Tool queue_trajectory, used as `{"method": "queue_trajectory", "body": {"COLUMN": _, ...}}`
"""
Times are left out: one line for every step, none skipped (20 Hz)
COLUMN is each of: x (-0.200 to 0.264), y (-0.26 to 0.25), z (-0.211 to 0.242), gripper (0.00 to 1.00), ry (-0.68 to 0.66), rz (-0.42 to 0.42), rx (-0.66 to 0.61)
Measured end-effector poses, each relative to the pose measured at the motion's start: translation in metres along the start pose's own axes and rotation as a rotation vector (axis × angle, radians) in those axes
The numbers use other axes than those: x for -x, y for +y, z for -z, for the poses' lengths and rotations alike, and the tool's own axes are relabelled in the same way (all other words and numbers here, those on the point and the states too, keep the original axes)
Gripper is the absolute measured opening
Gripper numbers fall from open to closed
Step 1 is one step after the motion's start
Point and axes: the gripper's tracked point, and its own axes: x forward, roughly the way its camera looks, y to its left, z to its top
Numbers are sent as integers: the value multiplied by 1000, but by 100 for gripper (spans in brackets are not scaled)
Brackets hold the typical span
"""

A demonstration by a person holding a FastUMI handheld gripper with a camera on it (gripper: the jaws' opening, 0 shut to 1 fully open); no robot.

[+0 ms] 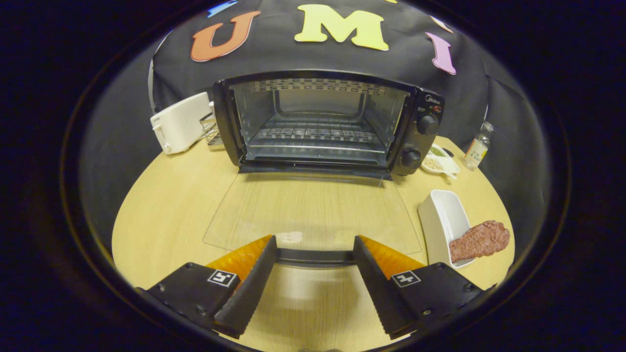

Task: Open the toaster oven, put the food inside, and close the toaster oven door.

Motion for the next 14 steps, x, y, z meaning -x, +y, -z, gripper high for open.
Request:
{"method": "queue_trajectory", "body": {"x": -1, "y": 0, "z": 2, "gripper": 100, "ry": 3, "rz": 1, "rx": 7}}
{"method": "queue_trajectory", "body": {"x": -1, "y": 0, "z": 2, "gripper": 100, "ry": 3, "rz": 0, "rx": 12}}
{"method": "queue_trajectory", "body": {"x": -3, "y": 0, "z": 3, "gripper": 100, "ry": 0, "rz": -3, "rx": -4}}
{"method": "queue_trajectory", "body": {"x": -3, "y": 1, "z": 7, "gripper": 100, "ry": -1, "rz": -10, "rx": -28}}
{"method": "queue_trajectory", "body": {"x": -3, "y": 2, "z": 6, "gripper": 100, "ry": -15, "rz": -14, "rx": -45}}
{"method": "queue_trajectory", "body": {"x": -3, "y": 2, "z": 6, "gripper": 100, "ry": -11, "rz": -15, "rx": -26}}
{"method": "queue_trajectory", "body": {"x": -3, "y": 2, "z": 4, "gripper": 99, "ry": -18, "rz": -13, "rx": -6}}
{"method": "queue_trajectory", "body": {"x": -2, "y": 2, "z": 0, "gripper": 100, "ry": -28, "rz": -16, "rx": 5}}
{"method": "queue_trajectory", "body": {"x": 0, "y": 1, "z": -3, "gripper": 100, "ry": -32, "rz": -24, "rx": 17}}
{"method": "queue_trajectory", "body": {"x": 2, "y": 1, "z": -5, "gripper": 100, "ry": -30, "rz": -39, "rx": 26}}
{"method": "queue_trajectory", "body": {"x": 7, "y": -2, "z": -9, "gripper": 100, "ry": -36, "rz": -46, "rx": 35}}
{"method": "queue_trajectory", "body": {"x": 16, "y": -10, "z": -16, "gripper": 100, "ry": -68, "rz": -36, "rx": 50}}
{"method": "queue_trajectory", "body": {"x": 23, "y": -21, "z": -28, "gripper": 100, "ry": -114, "rz": -21, "rx": 71}}
{"method": "queue_trajectory", "body": {"x": 31, "y": -30, "z": -38, "gripper": 100, "ry": -142, "rz": -21, "rx": 100}}
